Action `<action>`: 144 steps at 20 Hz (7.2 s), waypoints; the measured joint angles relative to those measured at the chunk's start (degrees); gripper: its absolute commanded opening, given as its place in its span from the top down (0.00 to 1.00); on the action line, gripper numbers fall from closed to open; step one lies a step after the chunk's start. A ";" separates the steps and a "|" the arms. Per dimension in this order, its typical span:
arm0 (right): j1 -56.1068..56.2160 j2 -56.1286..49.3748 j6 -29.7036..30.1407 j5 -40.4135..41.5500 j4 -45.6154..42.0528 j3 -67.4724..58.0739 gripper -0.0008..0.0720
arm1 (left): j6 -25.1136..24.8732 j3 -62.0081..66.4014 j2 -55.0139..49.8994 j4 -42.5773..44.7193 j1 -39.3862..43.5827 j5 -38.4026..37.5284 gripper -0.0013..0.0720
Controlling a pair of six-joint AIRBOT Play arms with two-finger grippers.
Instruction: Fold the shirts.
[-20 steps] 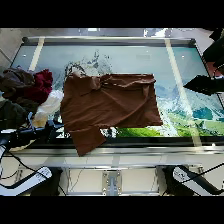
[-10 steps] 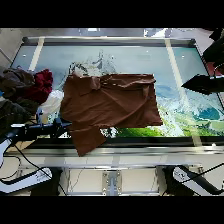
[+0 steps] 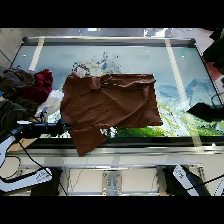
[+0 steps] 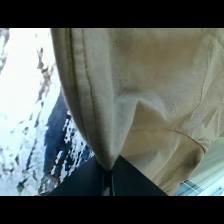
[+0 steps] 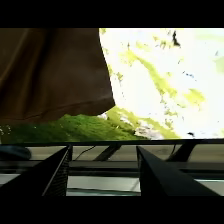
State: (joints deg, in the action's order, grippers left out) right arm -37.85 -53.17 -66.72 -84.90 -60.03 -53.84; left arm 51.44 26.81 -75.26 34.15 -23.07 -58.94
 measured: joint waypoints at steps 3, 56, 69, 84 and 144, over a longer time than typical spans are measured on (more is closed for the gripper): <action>-2.58 2.19 0.24 3.91 9.51 14.75 0.30 | -0.02 0.02 0.00 -0.42 0.13 -0.26 0.97; 20.35 -1.42 -7.93 3.19 -0.55 -39.74 0.98 | 25.99 74.95 15.13 51.71 31.01 -14.23 0.97; 28.68 -36.65 -5.31 30.93 4.79 -23.06 0.98 | 27.19 67.08 -25.00 55.34 27.80 2.14 0.97; 34.32 -35.56 -5.14 14.16 -4.79 -27.23 0.98 | 25.51 60.02 -15.04 51.12 26.25 -5.05 0.97; 28.55 -5.25 -10.82 10.97 -9.40 -18.51 0.42 | 25.70 -8.07 14.47 21.42 6.14 -9.64 0.97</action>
State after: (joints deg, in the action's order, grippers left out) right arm -9.30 -58.41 -77.54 -73.93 -69.43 -72.36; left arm 77.14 18.74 -60.80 55.57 -16.93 -68.58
